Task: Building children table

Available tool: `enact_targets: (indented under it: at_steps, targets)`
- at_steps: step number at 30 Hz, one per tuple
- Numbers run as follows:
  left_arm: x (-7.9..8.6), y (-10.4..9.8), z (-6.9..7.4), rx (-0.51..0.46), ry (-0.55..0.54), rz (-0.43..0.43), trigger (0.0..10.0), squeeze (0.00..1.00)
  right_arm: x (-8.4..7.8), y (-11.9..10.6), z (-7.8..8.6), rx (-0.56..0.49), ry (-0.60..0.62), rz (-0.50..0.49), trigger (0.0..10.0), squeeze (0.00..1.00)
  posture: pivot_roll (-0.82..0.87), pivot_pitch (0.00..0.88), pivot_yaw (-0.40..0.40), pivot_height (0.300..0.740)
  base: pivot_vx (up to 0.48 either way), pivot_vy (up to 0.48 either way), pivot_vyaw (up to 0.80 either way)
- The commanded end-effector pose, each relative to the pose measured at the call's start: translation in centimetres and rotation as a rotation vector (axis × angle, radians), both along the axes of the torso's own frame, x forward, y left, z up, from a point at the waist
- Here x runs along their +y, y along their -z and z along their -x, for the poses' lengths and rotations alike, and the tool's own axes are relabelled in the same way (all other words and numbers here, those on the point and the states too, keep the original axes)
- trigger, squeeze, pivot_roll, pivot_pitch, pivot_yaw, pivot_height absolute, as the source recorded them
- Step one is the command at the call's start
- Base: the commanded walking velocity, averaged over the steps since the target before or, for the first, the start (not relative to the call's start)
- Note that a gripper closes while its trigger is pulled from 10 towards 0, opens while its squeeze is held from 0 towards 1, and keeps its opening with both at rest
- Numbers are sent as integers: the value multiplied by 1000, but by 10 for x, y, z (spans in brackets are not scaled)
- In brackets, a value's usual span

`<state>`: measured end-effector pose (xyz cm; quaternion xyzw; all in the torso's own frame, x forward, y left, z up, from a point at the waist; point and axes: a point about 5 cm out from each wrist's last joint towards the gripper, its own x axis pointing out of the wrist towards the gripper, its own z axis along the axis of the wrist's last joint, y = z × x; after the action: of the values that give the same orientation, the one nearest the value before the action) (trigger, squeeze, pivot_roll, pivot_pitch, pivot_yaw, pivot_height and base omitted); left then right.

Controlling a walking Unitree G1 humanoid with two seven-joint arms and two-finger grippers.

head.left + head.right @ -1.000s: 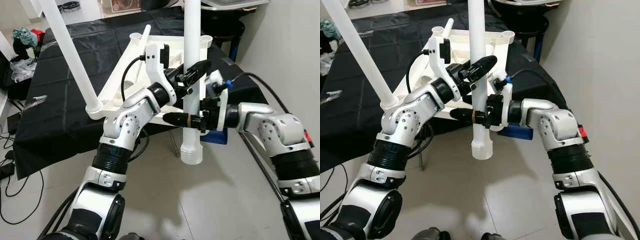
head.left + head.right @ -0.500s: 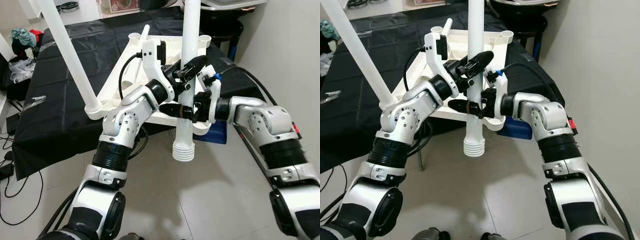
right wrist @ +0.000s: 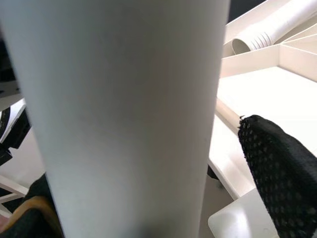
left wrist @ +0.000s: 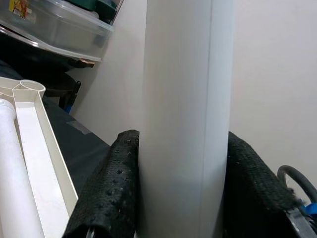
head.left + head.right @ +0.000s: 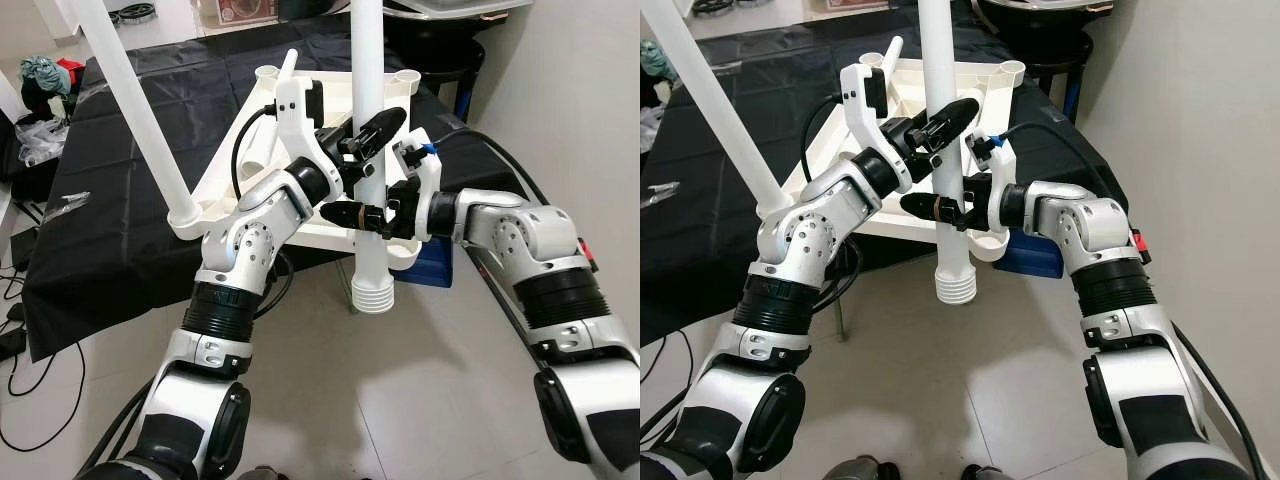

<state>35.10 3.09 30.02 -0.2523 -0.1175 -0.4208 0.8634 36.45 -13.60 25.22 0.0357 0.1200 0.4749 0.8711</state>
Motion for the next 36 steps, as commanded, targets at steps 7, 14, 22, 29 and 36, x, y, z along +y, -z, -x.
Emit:
enact_targets:
  at_steps: [7, 14, 22, 29, 36]
  targets:
    - [-9, -9, 6, -34, 39, 30, 10000, 0, 16, -3, -1, 7, -34, -3, 10000, 0, 83, 132, 7, 740, 0, 0, 0]
    - [-10, -11, 7, -46, 45, 27, 10000, 0, 29, -6, 2, 32, -104, -46, 10000, 0, 87, 133, 2, 740, 0, 0, 0]
    - [-9, -13, 6, -50, 40, 28, 10000, 0, 31, -5, 8, 68, -162, -78, 10000, 0, 82, 138, 3, 740, 0, 0, 0]
    - [-9, -13, 6, -53, 39, 27, 10000, 0, 32, -4, 13, 83, -196, -87, 10000, 0, 83, 141, 0, 740, 0, 0, 0]
    - [-10, -13, 5, -50, 41, 29, 10000, 0, 35, -2, 16, 81, -224, -86, 10000, 1000, 83, 144, 2, 740, 0, 0, 0]
